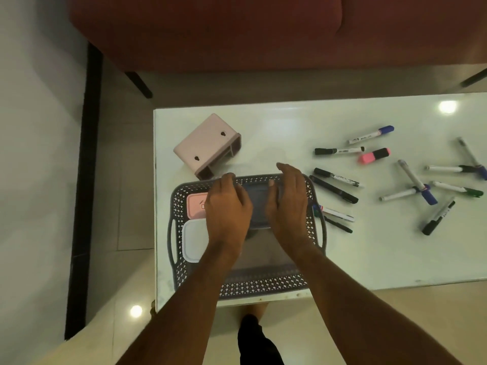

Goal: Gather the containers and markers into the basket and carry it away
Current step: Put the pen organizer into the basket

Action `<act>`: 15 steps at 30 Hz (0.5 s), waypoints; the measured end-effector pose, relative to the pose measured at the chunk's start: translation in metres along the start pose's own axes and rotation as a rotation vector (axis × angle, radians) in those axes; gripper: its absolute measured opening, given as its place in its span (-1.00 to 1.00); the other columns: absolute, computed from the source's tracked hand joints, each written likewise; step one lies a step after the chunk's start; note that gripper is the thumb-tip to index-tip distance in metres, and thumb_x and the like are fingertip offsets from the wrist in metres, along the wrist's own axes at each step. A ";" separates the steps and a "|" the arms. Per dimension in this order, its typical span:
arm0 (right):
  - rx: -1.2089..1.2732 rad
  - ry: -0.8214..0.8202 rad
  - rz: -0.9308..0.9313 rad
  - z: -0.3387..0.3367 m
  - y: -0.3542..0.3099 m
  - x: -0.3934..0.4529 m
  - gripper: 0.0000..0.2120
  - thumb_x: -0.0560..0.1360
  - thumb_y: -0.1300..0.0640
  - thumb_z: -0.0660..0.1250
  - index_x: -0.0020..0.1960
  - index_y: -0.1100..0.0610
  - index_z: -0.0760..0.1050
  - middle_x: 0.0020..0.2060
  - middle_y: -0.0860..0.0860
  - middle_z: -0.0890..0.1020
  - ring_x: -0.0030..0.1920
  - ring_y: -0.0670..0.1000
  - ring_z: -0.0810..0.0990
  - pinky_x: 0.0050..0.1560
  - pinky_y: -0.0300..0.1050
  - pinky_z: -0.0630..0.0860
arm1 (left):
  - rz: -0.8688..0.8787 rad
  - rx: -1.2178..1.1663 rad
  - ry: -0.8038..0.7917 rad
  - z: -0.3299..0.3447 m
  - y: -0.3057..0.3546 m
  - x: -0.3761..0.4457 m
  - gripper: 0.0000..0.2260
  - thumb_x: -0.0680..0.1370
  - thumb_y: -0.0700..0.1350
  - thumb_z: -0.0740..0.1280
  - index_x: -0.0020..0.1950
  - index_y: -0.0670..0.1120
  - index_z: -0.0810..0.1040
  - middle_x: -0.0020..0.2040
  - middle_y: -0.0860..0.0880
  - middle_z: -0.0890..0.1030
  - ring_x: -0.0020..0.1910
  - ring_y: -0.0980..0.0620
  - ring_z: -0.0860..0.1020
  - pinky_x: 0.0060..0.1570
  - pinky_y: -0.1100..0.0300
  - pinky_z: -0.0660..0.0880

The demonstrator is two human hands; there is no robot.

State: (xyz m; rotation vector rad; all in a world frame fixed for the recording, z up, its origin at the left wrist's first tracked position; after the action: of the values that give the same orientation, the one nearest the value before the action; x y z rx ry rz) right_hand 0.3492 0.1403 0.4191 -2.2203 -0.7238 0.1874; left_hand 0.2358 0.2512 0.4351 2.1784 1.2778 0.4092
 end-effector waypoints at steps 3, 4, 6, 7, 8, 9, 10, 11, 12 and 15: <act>0.086 -0.120 -0.060 0.023 -0.022 0.029 -0.52 0.58 0.32 0.31 0.48 0.21 0.36 0.37 0.14 0.50 0.36 0.12 0.50 0.38 0.09 0.49 | -0.033 -0.089 0.124 -0.024 -0.010 0.016 -0.73 0.62 -0.15 0.35 0.31 -0.14 0.50 0.25 -0.16 0.60 0.23 -0.10 0.60 0.18 -0.05 0.63; 0.107 -0.164 -0.050 0.032 -0.027 0.040 -0.47 0.57 0.34 0.31 0.51 0.20 0.32 0.40 0.12 0.47 0.39 0.12 0.47 0.41 0.12 0.47 | -0.058 -0.107 0.160 -0.030 -0.016 0.023 -0.67 0.61 -0.14 0.38 0.36 -0.13 0.46 0.31 -0.17 0.56 0.30 -0.12 0.56 0.23 -0.07 0.61; 0.134 -0.245 -0.013 0.049 -0.035 0.062 -0.38 0.54 0.40 0.31 0.56 0.18 0.26 0.46 0.10 0.43 0.44 0.11 0.44 0.46 0.12 0.42 | -0.149 -0.082 0.179 -0.035 -0.034 0.040 -0.50 0.57 -0.10 0.45 0.46 -0.11 0.37 0.41 -0.16 0.49 0.39 -0.15 0.49 0.31 -0.10 0.53; 0.138 -0.283 0.013 0.057 -0.037 0.072 -0.33 0.52 0.44 0.30 0.58 0.18 0.24 0.48 0.10 0.42 0.46 0.10 0.42 0.48 0.11 0.40 | -0.193 -0.041 0.161 -0.033 -0.044 0.048 -0.42 0.55 -0.07 0.47 0.51 -0.11 0.32 0.44 -0.15 0.46 0.41 -0.17 0.47 0.34 -0.12 0.50; 0.140 -0.322 0.038 0.065 -0.039 0.081 -0.30 0.51 0.47 0.29 0.59 0.18 0.23 0.50 0.10 0.40 0.48 0.10 0.41 0.50 0.10 0.39 | -0.228 -0.009 0.133 -0.030 -0.054 0.055 -0.35 0.53 -0.03 0.48 0.53 -0.11 0.27 0.46 -0.15 0.44 0.42 -0.17 0.46 0.36 -0.15 0.50; 0.145 -0.361 0.062 0.074 -0.041 0.088 -0.29 0.50 0.49 0.27 0.60 0.18 0.22 0.51 0.11 0.40 0.49 0.11 0.39 0.51 0.09 0.37 | -0.254 -0.003 0.108 -0.027 -0.063 0.059 -0.31 0.52 0.00 0.48 0.54 -0.10 0.24 0.46 -0.14 0.43 0.41 -0.17 0.47 0.34 -0.17 0.52; 0.151 -0.400 0.081 0.081 -0.043 0.093 -0.29 0.50 0.51 0.26 0.60 0.19 0.22 0.52 0.12 0.40 0.50 0.12 0.38 0.52 0.09 0.36 | -0.271 -0.023 0.091 -0.024 -0.069 0.061 -0.30 0.51 0.02 0.49 0.54 -0.09 0.23 0.45 -0.13 0.44 0.39 -0.16 0.49 0.30 -0.18 0.55; 0.155 -0.435 0.090 0.087 -0.044 0.097 -0.30 0.51 0.51 0.24 0.60 0.20 0.23 0.51 0.13 0.40 0.50 0.12 0.38 0.52 0.06 0.35 | -0.280 -0.056 0.082 -0.021 -0.073 0.062 -0.32 0.50 0.03 0.49 0.52 -0.07 0.24 0.42 -0.12 0.46 0.36 -0.15 0.51 0.26 -0.16 0.58; 0.155 -0.468 0.093 0.092 -0.045 0.098 -0.32 0.51 0.52 0.23 0.59 0.20 0.24 0.50 0.13 0.42 0.50 0.12 0.39 0.52 -0.01 0.34 | -0.286 -0.093 0.078 -0.020 -0.074 0.062 -0.34 0.50 0.03 0.49 0.49 -0.05 0.25 0.38 -0.10 0.49 0.32 -0.14 0.54 0.23 -0.14 0.61; 0.178 -0.546 0.091 0.103 -0.046 0.099 -0.39 0.54 0.51 0.22 0.55 0.20 0.30 0.45 0.11 0.48 0.43 0.08 0.44 0.44 -0.13 0.38 | -0.342 -0.177 0.077 -0.017 -0.082 0.061 -0.42 0.53 0.06 0.47 0.44 -0.04 0.31 0.31 -0.07 0.55 0.23 -0.13 0.61 0.14 -0.09 0.65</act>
State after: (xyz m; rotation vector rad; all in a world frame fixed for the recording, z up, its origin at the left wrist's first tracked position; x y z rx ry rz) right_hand 0.3753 0.2854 0.3912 -2.0412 -0.8516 0.8936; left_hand 0.2001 0.3403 0.3967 1.7712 1.5589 0.4497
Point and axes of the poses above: each hand's wrist, its own x-axis towards the middle knuckle, its own z-axis out of the palm, y = z × x, the point moved 8 cm from there along x, towards the middle knuckle
